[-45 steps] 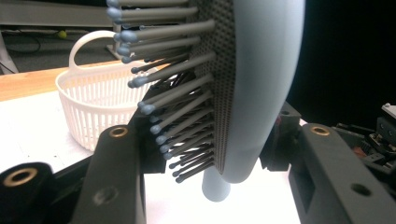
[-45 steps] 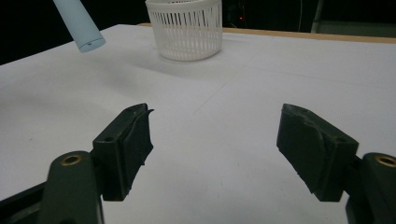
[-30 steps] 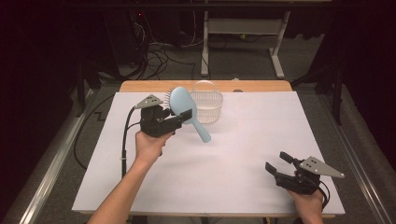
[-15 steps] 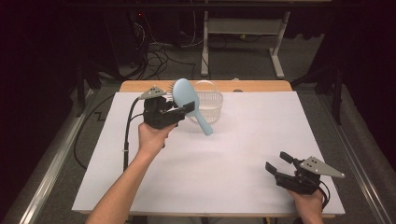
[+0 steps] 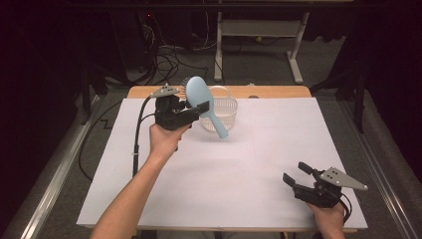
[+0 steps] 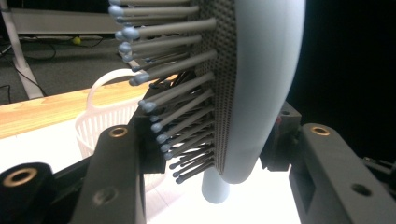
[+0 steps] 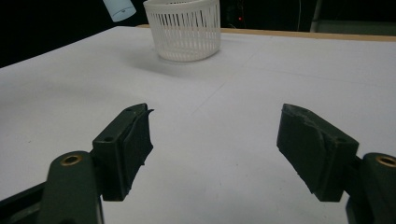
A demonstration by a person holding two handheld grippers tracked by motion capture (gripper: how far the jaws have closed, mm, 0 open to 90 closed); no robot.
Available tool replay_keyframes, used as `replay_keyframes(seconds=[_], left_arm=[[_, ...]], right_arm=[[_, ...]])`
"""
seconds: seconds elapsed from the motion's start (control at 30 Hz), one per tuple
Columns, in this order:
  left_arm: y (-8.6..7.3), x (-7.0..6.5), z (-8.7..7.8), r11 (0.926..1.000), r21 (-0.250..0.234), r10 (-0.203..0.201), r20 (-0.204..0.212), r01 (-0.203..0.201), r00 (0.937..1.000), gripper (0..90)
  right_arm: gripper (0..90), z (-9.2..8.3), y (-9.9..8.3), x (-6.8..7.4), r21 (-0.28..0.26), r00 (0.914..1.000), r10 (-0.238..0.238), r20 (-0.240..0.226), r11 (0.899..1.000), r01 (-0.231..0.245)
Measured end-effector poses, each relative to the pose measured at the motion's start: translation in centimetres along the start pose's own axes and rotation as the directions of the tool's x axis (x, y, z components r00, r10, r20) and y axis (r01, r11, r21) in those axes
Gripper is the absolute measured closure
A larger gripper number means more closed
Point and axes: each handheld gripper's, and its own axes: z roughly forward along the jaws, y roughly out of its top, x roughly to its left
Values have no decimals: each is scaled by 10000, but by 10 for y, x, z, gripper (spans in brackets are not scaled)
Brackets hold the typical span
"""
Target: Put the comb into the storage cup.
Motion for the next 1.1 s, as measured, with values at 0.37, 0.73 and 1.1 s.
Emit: replay_keyframes(seconds=[0.37, 0.73, 1.1], left_arm=[[13, -2, 8, 9998, 77, 179, -116, -178, 9998, 517], [22, -1, 16, 9998, 18, 198, -248, -198, 9995, 517], [32, 2, 25, 9999, -13, 154, -503, -155, 9986, 517]], right_arm=[[267, 0, 0, 0, -19, 10000, -25, -16, 10000, 25], [269, 0, 0, 0, -14, 10000, -70, 8, 10000, 71], [269, -1, 0, 0, -57, 10000, -43, -11, 10000, 42]])
